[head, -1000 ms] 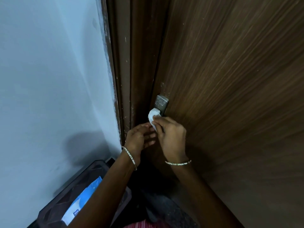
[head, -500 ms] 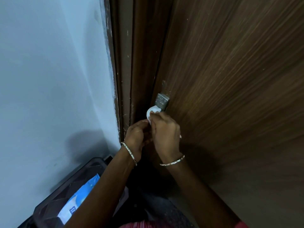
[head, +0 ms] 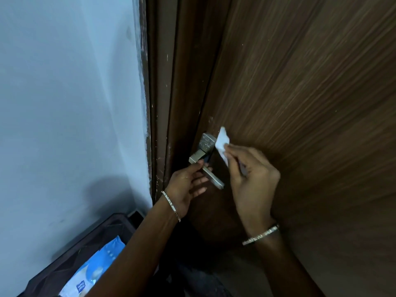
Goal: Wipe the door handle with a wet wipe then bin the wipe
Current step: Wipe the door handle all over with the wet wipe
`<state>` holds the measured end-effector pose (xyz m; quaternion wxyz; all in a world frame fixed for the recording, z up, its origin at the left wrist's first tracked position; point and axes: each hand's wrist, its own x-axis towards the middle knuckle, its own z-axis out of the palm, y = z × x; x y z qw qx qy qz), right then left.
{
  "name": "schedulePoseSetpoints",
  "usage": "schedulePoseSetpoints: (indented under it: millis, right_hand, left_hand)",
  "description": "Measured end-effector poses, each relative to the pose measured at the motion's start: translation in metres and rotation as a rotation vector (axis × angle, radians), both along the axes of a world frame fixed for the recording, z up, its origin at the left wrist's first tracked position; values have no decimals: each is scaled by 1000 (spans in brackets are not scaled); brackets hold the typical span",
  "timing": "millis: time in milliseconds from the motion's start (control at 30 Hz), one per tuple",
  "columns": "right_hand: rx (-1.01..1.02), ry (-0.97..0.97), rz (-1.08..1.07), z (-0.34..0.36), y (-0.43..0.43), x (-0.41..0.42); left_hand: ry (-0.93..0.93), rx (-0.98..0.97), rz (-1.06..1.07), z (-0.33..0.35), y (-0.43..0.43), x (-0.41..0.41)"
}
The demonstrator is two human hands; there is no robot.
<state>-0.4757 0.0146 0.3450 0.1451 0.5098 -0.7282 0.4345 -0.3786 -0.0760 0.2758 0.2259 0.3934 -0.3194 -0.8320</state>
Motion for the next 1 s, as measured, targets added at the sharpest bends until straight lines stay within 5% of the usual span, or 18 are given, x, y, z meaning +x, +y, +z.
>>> schedulePoseSetpoints:
  millis: [167,533,1000]
  right_hand:
    - [96,318,-35,-8,-43,6]
    - [316,435,-7,-14,-74,24]
    - [1,469,-46,12,-68,-1]
  left_hand:
    - [61,-4,44,-8,4,2]
    - [76,-73,27,-20,4,5]
    - [71,-72,3,-16,2,7]
